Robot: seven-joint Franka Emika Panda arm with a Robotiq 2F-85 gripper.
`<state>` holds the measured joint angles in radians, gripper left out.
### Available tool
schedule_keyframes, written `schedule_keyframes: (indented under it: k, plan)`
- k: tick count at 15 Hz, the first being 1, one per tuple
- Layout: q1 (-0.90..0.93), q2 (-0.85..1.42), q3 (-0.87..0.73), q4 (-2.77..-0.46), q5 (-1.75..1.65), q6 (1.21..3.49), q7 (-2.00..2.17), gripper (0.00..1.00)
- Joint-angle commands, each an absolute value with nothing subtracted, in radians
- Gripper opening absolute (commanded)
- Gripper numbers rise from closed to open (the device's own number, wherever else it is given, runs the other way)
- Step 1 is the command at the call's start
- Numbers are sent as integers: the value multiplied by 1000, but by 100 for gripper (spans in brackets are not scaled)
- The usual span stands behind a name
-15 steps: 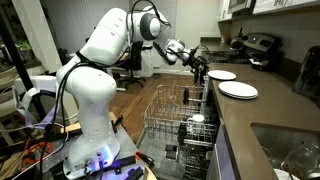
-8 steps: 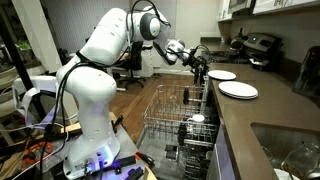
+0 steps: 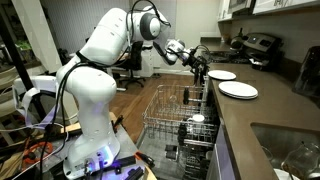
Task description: Put the plate on the left into the dishwasher
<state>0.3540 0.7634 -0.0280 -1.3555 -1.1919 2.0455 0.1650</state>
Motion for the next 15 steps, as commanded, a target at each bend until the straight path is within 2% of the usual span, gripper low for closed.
schedule_keyframes:
  k: [1,15]
  plan:
    - [346,773,-8,-1344,-1218,2024,177,98]
    - [359,893,-16,-1196,-1289,1989,180,100]
